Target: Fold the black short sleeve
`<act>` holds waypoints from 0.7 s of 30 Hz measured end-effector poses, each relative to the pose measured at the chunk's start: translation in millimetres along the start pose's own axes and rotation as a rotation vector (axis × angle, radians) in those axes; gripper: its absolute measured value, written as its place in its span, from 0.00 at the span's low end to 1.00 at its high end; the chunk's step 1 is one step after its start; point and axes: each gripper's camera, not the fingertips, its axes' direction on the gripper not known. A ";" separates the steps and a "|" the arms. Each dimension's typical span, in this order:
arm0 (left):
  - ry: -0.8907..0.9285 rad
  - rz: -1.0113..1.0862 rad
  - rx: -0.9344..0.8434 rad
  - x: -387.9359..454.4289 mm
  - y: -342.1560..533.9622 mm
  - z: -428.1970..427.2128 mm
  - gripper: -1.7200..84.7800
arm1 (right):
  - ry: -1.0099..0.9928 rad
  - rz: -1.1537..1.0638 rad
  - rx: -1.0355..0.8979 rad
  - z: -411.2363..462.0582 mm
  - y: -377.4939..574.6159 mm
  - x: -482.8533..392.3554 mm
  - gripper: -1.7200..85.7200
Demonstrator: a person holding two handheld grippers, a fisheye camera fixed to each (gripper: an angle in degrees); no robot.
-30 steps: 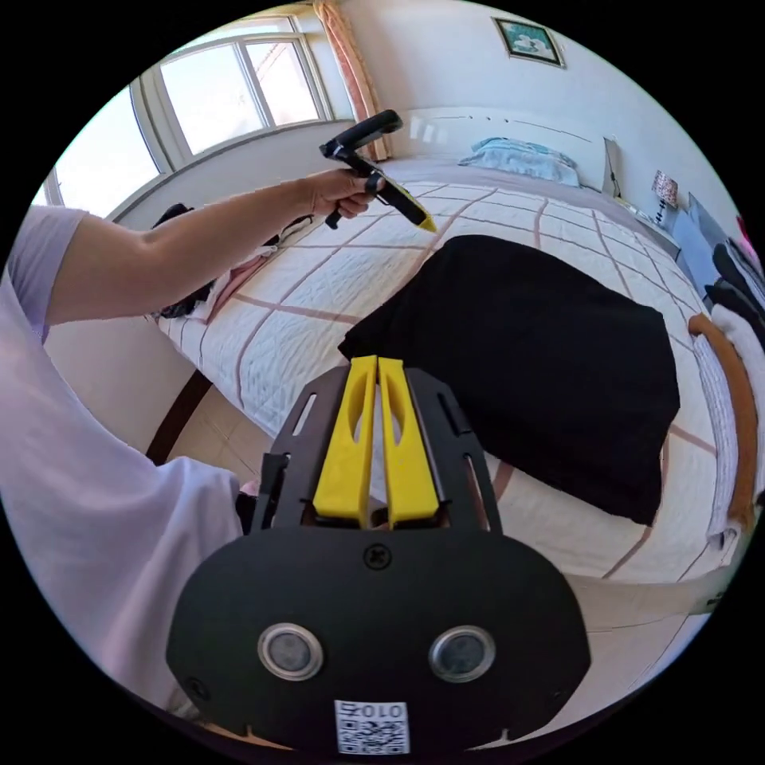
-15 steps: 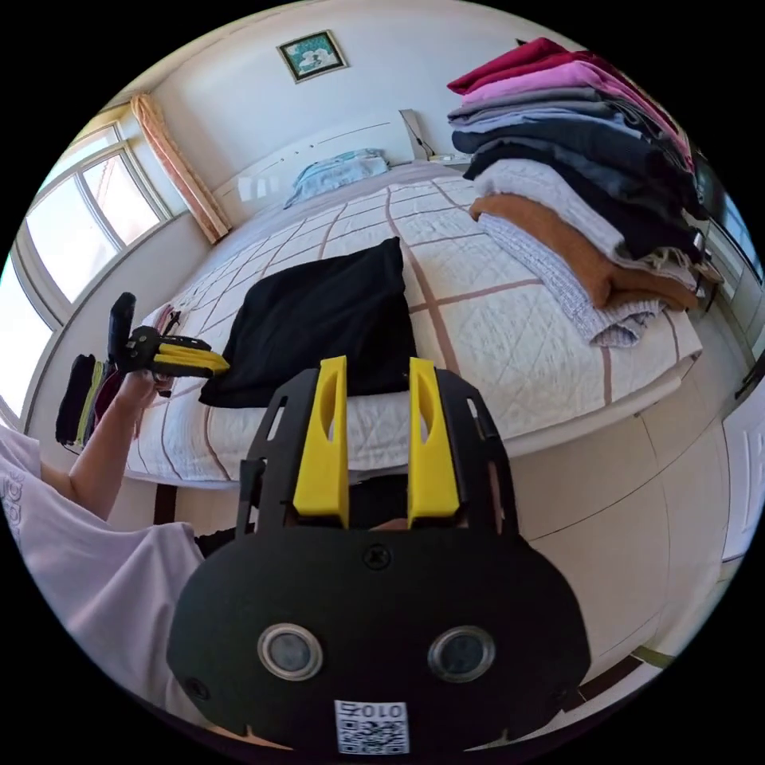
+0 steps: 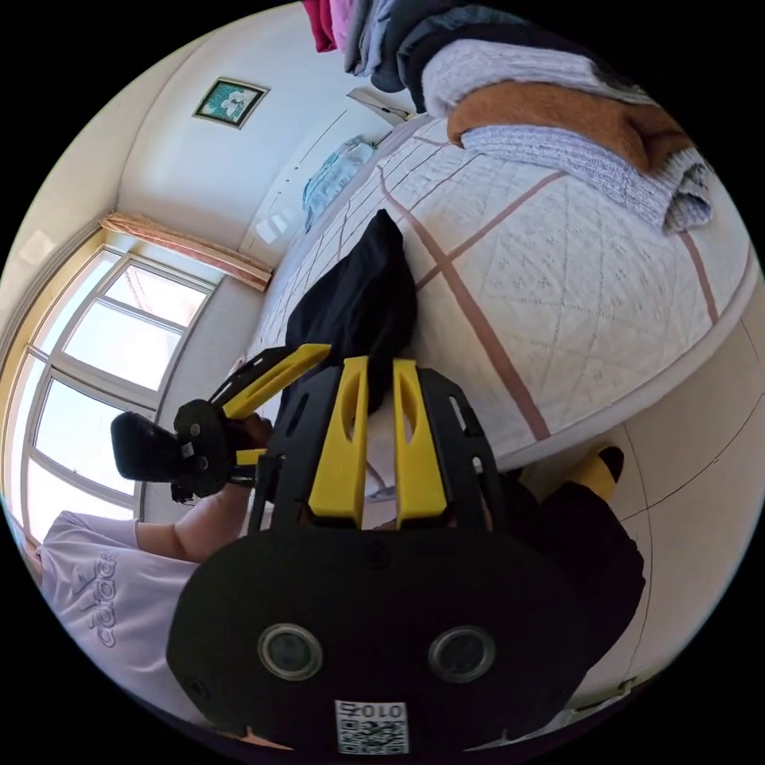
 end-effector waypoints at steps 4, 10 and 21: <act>-0.128 -0.076 0.018 11.4 -2.3 -4.4 0.18 | -0.164 -0.030 -0.022 -21.6 -27.7 1.8 0.08; -0.029 -0.207 0.081 -4.9 15.7 -10.6 0.12 | -0.057 -0.179 -0.052 -30.4 -48.8 0.1 0.09; 0.266 -0.355 0.212 -40.0 55.9 -7.8 0.05 | -0.511 0.105 0.048 -33.5 -12.2 128.4 0.26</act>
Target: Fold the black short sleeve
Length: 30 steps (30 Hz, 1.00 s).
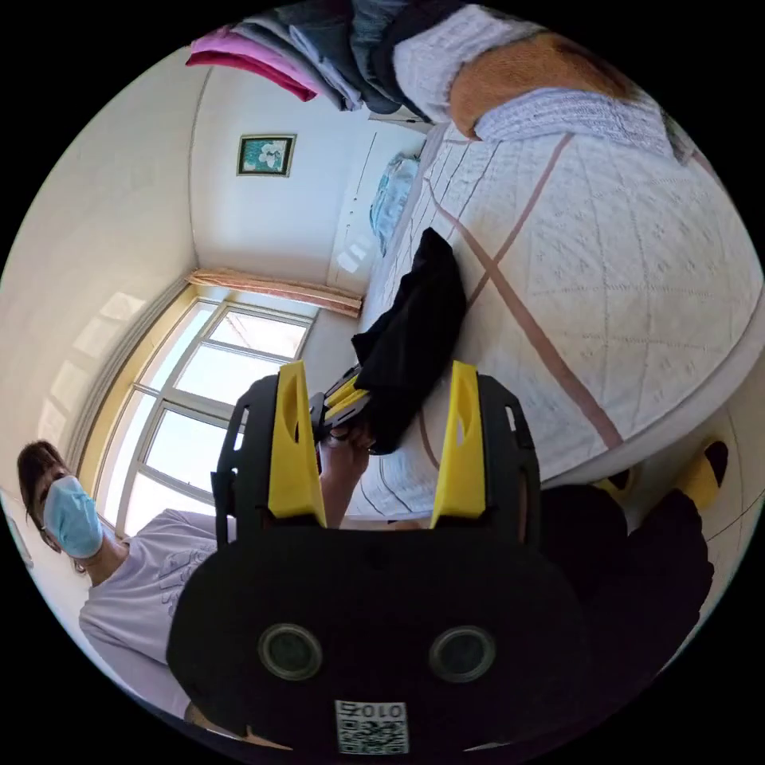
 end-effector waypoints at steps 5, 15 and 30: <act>0.024 -0.040 0.029 -7.7 6.1 -10.3 0.05 | -0.039 0.069 -0.051 13.2 -16.7 25.3 0.28; -0.230 0.174 -0.014 35.0 10.9 -17.4 0.05 | 0.054 0.132 -0.264 52.5 -79.1 32.6 0.28; -0.052 -0.286 0.046 -75.2 135.0 -104.0 0.10 | 0.159 0.130 -0.312 71.2 -88.2 53.1 0.11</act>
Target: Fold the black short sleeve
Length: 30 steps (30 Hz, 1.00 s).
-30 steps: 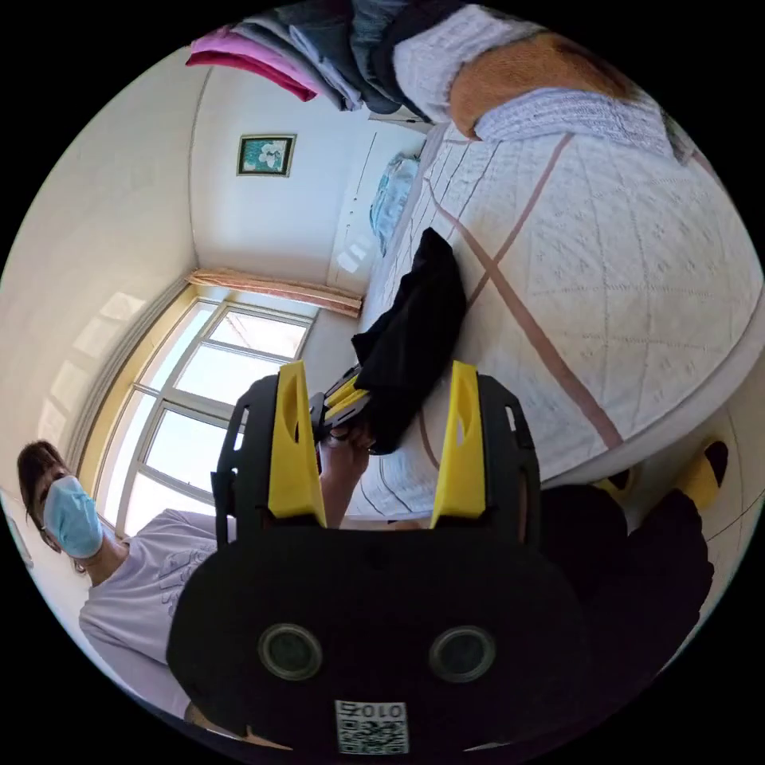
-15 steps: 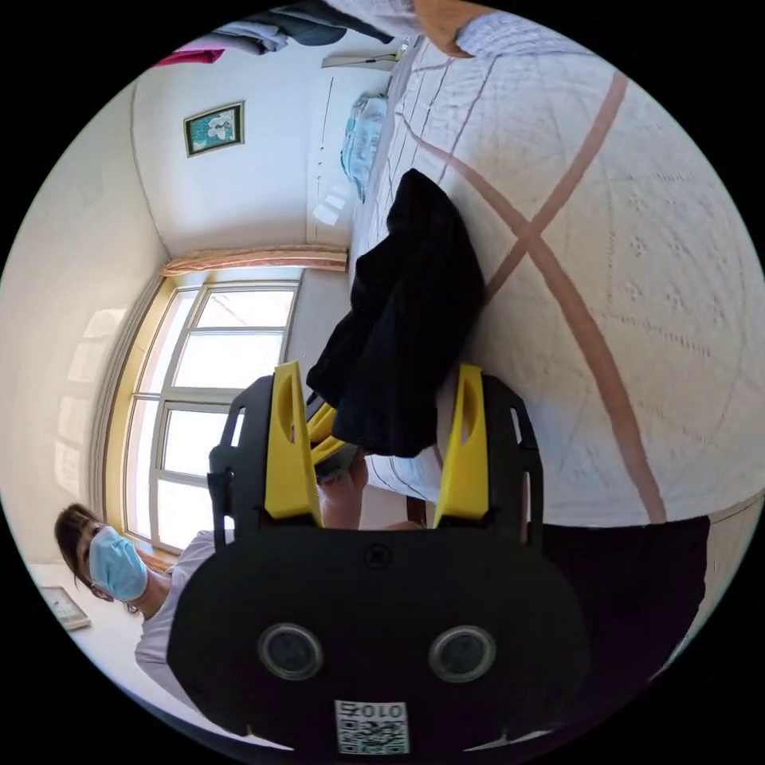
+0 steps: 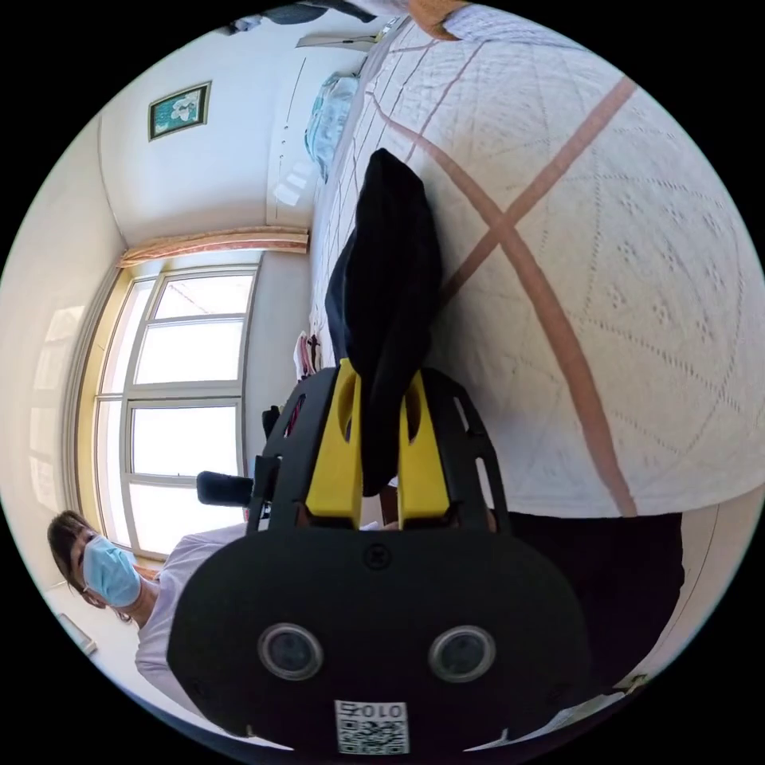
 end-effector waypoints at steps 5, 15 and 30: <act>0.180 -0.569 0.038 -131.3 88.2 -30.7 0.13 | -0.096 -0.044 0.023 1.2 -1.3 -2.0 0.11; 0.579 -0.867 0.019 -185.4 138.0 36.1 0.16 | -0.185 -0.042 0.099 -18.6 27.3 -13.3 0.11; 0.686 -0.781 -0.100 -195.4 99.2 92.9 0.13 | -0.179 0.033 0.159 -35.8 72.3 18.4 0.11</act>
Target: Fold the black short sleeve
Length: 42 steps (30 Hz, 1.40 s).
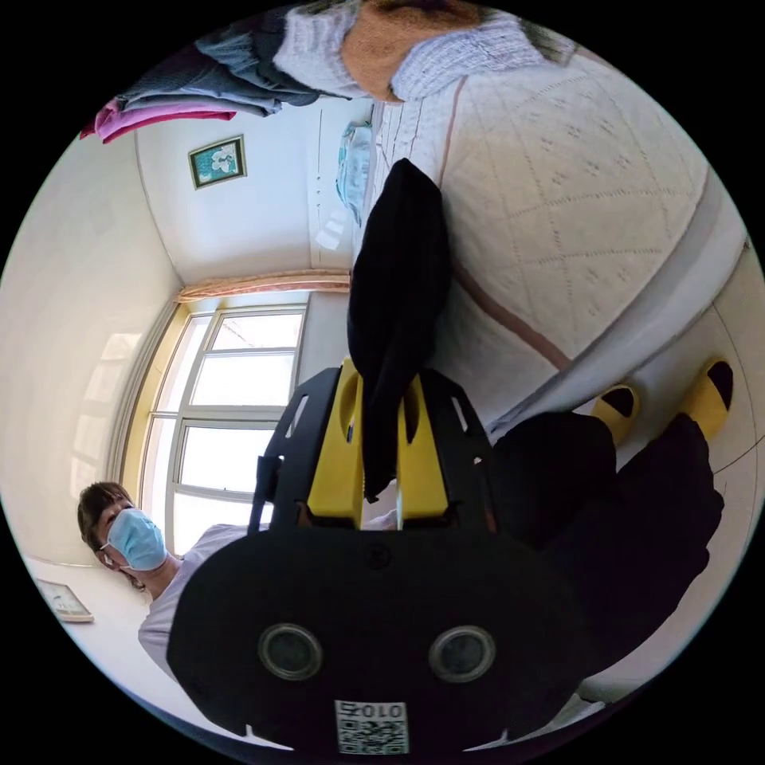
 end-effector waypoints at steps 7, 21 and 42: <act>-0.034 0.056 0.029 3.1 -24.1 5.7 0.10 | 0.133 -0.102 -0.050 10.3 0.7 -15.8 0.12; -0.004 0.128 0.066 21.5 -54.8 4.6 0.09 | 0.198 -0.175 -0.076 25.3 8.9 -53.8 0.11; 0.268 0.554 0.090 191.5 -159.5 -104.6 0.08 | 0.064 -0.497 0.031 -6.4 102.9 -308.0 0.09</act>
